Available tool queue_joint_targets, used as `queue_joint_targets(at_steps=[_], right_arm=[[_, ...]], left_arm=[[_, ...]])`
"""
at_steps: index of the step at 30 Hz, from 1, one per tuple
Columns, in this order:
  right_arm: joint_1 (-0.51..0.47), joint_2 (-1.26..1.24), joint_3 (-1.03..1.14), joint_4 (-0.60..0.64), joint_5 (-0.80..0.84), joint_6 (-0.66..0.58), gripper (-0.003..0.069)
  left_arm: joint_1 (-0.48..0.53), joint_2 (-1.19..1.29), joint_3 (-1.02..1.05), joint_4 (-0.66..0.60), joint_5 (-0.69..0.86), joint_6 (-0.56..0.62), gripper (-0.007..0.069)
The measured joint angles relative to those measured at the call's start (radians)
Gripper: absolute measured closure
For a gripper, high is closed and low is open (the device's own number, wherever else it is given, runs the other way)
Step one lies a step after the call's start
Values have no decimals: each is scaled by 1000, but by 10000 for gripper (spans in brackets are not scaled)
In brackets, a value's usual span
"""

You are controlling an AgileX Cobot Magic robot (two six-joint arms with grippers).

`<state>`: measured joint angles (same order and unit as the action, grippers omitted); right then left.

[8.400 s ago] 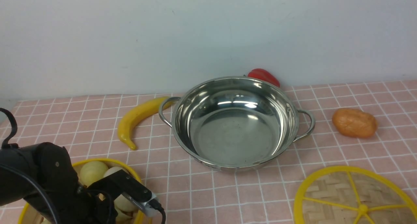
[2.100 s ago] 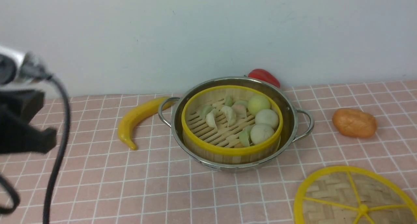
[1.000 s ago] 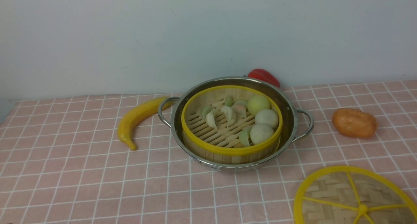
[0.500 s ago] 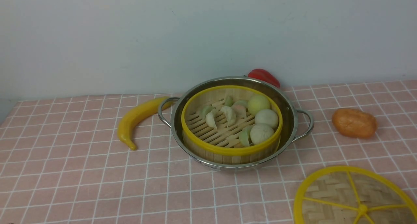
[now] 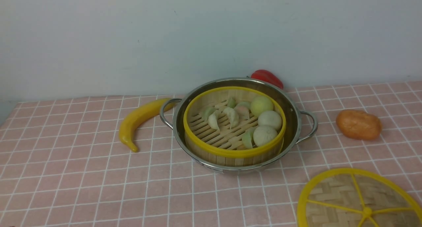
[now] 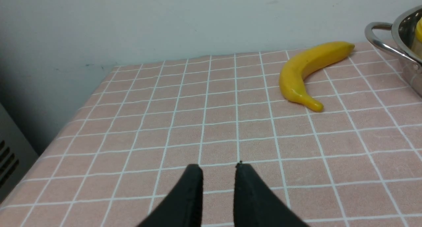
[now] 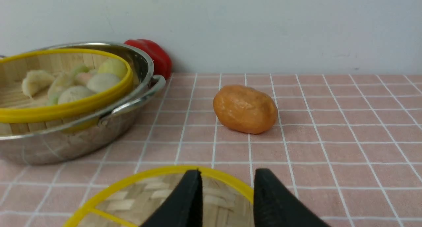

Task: Place the steamer in the pot on the pink tablecloth, and put the lid on the steamer.
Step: 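Move the gripper down to the bamboo steamer lid and grasp its center knob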

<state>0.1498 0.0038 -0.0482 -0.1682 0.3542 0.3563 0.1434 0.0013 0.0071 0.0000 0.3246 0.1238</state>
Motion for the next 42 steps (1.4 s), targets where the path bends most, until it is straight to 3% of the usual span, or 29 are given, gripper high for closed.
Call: queue_joint_targets(at_steps=[5, 9, 16, 19, 24, 29, 34, 37, 41, 42], right_arm=[[0, -3, -175, 18, -52, 22, 416], [0, -4, -333, 56, 53, 32, 416], [0, -5, -397, 143, 53, 52, 416], [0, -5, -423, 179, 146, 27, 416], [0, 107, -588, 204, 568, -150, 416], [0, 386, -729, 224, 797, -363, 416], [0, 673, -780, 351, 766, -605, 416], [18, 839, -790, 440, 762, -687, 416], [82, 1063, -794, 477, 726, -697, 416], [121, 1154, -795, 443, 713, -649, 416]], left_arm=[[0, 0, 0, 0, 0, 0, 475], [0, 0, 0, 0, 0, 0, 472], [0, 0, 0, 0, 0, 0, 454], [0, 0, 0, 0, 0, 0, 449], [0, 0, 0, 0, 0, 0, 435], [0, 0, 0, 0, 0, 0, 423], [0, 0, 0, 0, 0, 0, 417], [0, 0, 0, 0, 0, 0, 412], [0, 0, 0, 0, 0, 0, 402], [0, 0, 0, 0, 0, 0, 402]])
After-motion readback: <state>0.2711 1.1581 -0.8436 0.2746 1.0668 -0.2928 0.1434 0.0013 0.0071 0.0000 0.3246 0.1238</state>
